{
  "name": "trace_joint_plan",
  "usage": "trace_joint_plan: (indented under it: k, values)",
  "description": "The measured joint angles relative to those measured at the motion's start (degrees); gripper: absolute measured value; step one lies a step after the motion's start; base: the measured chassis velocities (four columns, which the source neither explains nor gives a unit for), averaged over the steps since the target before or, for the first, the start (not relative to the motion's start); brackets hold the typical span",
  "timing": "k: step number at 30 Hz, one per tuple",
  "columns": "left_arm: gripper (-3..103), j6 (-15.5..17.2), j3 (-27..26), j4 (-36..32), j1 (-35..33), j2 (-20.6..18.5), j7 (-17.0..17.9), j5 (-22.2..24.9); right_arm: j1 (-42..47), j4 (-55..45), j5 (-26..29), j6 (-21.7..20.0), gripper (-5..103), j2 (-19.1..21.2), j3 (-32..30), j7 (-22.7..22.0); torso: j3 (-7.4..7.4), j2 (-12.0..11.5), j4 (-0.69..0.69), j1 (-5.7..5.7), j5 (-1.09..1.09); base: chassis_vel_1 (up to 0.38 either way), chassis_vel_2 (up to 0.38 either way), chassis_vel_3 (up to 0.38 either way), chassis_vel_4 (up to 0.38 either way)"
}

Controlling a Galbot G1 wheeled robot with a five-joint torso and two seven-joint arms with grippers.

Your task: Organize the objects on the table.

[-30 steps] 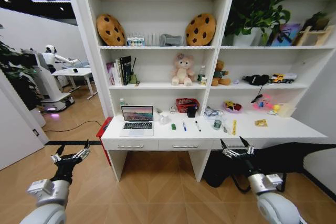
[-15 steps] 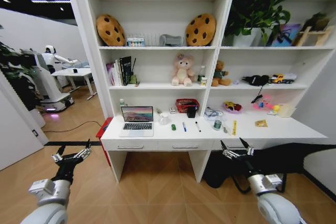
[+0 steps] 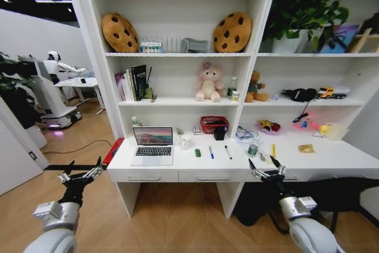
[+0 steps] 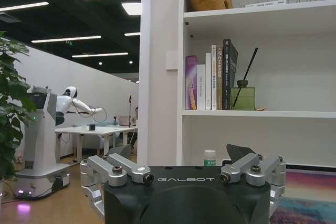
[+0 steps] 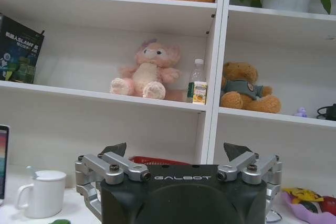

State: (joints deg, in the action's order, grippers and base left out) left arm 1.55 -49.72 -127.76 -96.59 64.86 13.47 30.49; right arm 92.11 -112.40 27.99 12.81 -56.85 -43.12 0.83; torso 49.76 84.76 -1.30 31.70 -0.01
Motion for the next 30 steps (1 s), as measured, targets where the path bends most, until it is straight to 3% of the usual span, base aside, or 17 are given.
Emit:
trace_joint_plan:
  k: [14,15,19,24,28,30]
  values:
    - [99,-0.11,0.22,0.29,0.25,0.06,0.03,0.04,-1.14,0.64,-1.51,-0.62,100,-0.5,0.55,-3.68,0.04,-0.05,-0.04,0.12,0.02,-0.324,0.318,0.315,-0.335]
    - [100,-0.02,0.22,0.27,0.19,0.09,0.02,0.03,-1.13,0.64,-1.55,-0.42,100,-0.51,0.55,-3.76,0.03,-0.05,-0.02,0.1,-0.06,-0.176,0.217,0.066,-0.051]
    - [100,0.45,0.42,0.12,0.19,0.22,0.15,-0.22,-0.87,0.56,-1.65,-0.18,100,-0.72,0.58,-3.77,0.02,-0.05,0.03,0.06,0.02,-0.106,0.073,0.031,-0.023]
    - [101,1.18,0.55,0.12,0.44,0.07,0.32,-0.42,-0.52,0.45,-1.69,-0.02,100,-1.0,0.56,-3.74,-0.02,0.03,-0.01,-0.08,0.03,0.02,-0.041,-0.025,0.039]
    - [91,1.74,0.62,0.14,0.43,-0.65,0.26,-0.86,-0.22,0.29,-1.72,0.04,100,-1.4,0.52,-3.71,-0.02,0.03,-0.02,-0.08,0.0,0.047,-0.096,-0.076,0.038]
    - [81,2.17,0.79,0.12,0.12,-2.57,-0.02,-1.06,0.26,0.23,-2.03,0.26,100,-1.99,0.5,-3.68,-0.02,0.03,0.01,-0.06,0.0,0.0,0.0,0.0,0.0]
